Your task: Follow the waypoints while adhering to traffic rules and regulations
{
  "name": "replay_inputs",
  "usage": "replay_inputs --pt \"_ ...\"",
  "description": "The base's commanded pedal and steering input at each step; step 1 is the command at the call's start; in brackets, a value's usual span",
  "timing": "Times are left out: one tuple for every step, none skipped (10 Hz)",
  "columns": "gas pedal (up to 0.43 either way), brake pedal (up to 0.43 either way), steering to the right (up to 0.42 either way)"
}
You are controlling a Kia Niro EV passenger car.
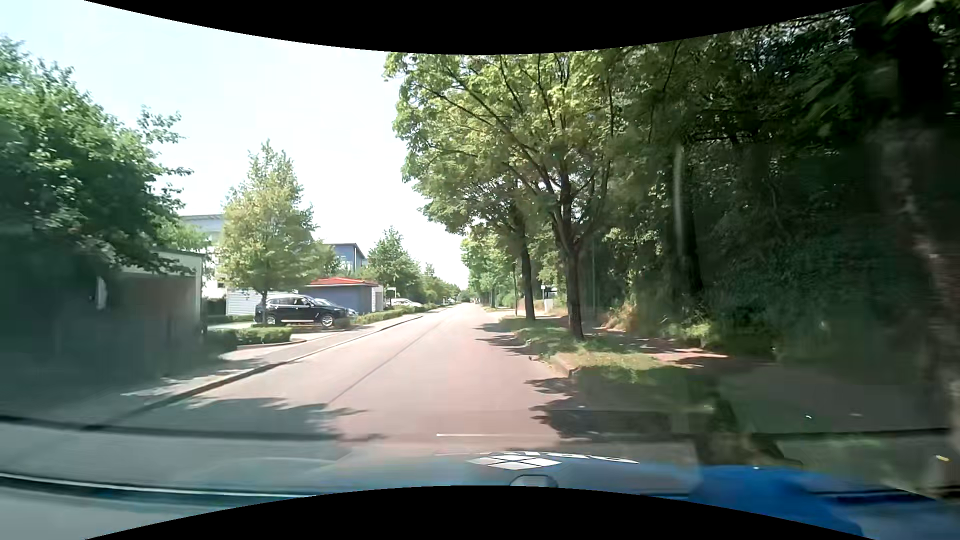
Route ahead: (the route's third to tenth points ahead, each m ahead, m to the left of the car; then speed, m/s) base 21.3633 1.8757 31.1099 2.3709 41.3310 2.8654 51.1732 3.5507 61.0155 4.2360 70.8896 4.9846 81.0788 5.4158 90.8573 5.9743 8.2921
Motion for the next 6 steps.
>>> replay_inputs --pt "0.067 0.000 -0.029" --pt "0.067 0.000 -0.029" --pt "0.067 0.000 -0.029" --pt "0.059 0.000 -0.029" --pt "0.059 0.000 -0.028" --pt "0.059 0.000 -0.026"
